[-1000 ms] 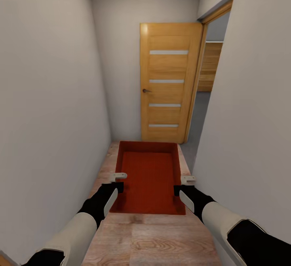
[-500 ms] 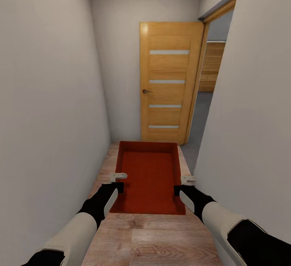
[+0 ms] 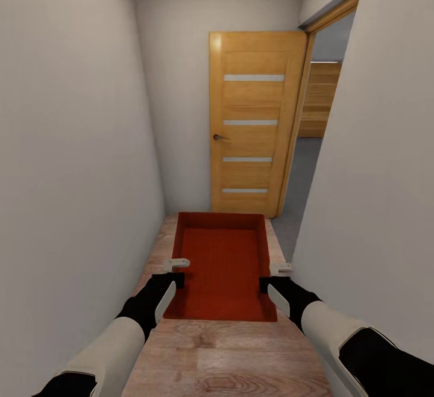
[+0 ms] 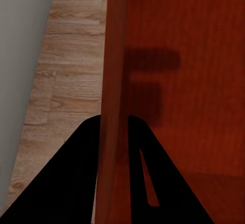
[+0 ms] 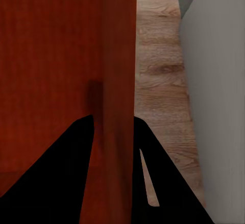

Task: Move the two storage containers from the living room to the garage. In the garage, place one container on the floor and stack the other container on top of it (either order is fine).

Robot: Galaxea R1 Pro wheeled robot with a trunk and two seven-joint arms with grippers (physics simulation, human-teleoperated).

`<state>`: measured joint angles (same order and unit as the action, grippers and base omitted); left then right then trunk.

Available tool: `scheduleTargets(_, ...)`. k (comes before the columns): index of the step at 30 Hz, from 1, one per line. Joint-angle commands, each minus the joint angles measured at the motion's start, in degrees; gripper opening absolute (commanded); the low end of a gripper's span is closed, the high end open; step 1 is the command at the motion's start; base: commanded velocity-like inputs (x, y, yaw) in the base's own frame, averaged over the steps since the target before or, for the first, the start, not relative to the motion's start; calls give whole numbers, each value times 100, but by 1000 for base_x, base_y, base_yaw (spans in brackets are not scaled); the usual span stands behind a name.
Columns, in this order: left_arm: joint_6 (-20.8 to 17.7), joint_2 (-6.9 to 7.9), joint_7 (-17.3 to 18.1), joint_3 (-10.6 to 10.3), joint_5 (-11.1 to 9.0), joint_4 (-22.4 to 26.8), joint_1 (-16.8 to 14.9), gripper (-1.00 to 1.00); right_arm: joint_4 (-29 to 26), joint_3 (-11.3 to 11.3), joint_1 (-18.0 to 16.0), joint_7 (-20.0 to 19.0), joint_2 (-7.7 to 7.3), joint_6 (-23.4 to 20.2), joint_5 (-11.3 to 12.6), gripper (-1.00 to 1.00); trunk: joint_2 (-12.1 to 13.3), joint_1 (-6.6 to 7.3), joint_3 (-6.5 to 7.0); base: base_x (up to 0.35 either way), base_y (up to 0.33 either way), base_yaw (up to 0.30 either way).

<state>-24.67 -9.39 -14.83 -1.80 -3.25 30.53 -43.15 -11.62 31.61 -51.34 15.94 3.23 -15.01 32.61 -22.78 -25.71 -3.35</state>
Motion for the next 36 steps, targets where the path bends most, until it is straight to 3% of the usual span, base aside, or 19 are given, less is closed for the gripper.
scheduleTargets(1,-143,10,-54,-66,-141,-64,-1,-100,-25,-41,-14,21,-50,68,-88,-100,-13,-7,-12,301,102,0)
scheduleTargets(29,-143,15,-29,-75,-141,-124,-1,-100,-25,-41,-9,20,-50,68,-88,-100,-13,-7,-13,315,125,-1)
scheduleTargets(36,-143,16,-29,-75,-141,-126,-1,-100,-25,-41,-11,23,-50,68,-88,-100,-13,-7,-34,321,87,-161)
